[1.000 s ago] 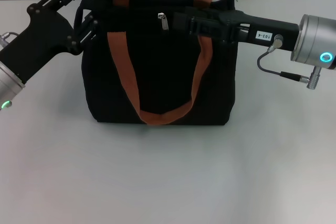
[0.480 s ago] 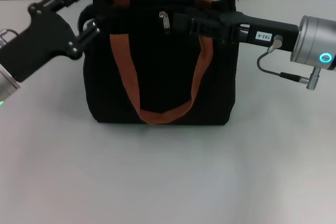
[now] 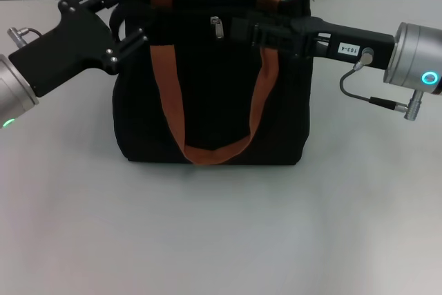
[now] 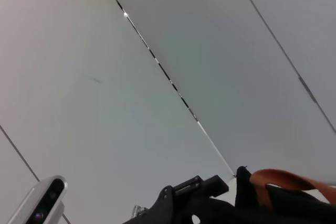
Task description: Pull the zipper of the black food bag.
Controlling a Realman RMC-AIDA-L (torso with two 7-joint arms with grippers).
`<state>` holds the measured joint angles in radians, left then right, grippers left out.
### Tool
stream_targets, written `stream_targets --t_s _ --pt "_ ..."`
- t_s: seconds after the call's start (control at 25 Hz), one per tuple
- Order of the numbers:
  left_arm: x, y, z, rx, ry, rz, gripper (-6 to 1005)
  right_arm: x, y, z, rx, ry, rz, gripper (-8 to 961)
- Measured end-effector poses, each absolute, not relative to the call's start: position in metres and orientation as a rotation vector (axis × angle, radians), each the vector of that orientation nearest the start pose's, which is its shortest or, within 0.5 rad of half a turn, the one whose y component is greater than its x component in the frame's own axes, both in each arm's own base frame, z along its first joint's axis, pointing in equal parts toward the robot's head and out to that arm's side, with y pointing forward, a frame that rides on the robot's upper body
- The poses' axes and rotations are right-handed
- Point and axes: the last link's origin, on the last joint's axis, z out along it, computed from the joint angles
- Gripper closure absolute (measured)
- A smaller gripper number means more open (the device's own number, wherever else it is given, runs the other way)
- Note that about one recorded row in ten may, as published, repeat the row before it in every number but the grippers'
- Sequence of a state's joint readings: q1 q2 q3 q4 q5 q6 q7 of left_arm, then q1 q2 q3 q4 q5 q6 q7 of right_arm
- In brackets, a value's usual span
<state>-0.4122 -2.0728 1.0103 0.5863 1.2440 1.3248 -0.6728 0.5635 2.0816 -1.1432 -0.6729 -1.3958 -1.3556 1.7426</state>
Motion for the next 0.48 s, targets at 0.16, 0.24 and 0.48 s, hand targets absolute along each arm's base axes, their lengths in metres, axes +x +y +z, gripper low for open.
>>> stream_targets --t_s 0.16,0.24,0.48 --pt "-0.254 0.343 0.014 -2.227 0.019 -0.830 442 0.181 0.364 -0.018 -2.587 0.992 1.153 301" --pt "-0.254 0.340 0.015 -2.226 0.027 -0.850 442 0.182 0.365 -0.018 -2.581 1.002 1.156 301" --pt "-0.255 0.336 0.017 -2.226 0.038 -0.854 440 0.184 0.366 -0.016 -2.561 1.013 1.166 302"
